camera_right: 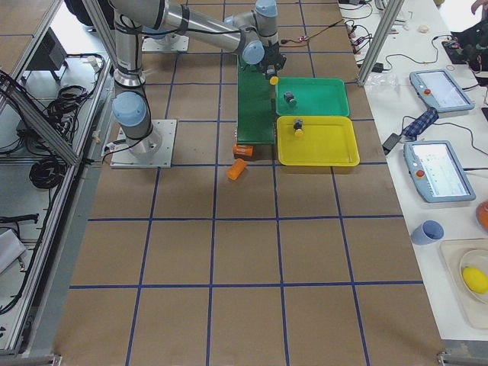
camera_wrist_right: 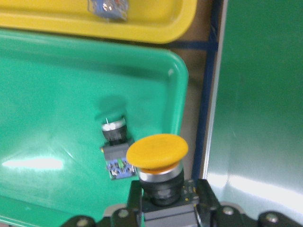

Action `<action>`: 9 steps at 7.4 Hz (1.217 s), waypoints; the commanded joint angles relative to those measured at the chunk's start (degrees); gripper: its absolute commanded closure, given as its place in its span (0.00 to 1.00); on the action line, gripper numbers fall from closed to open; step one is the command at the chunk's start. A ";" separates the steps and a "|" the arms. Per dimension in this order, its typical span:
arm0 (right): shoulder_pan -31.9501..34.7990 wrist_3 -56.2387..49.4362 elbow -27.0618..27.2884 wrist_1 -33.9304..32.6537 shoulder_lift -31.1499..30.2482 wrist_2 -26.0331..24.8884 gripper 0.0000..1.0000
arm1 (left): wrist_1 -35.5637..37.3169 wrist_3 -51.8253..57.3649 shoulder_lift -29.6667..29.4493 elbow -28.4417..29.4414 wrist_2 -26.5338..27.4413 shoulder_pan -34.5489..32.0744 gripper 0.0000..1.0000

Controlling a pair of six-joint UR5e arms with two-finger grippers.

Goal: Sort buttons by color to trays
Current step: 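Carry the yellow button into the yellow tray and open right gripper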

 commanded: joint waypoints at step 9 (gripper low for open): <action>-19.76 -26.12 -3.82 -0.74 6.77 0.39 0.00 | 0.18 0.00 -0.16 0.16 -0.44 0.03 0.00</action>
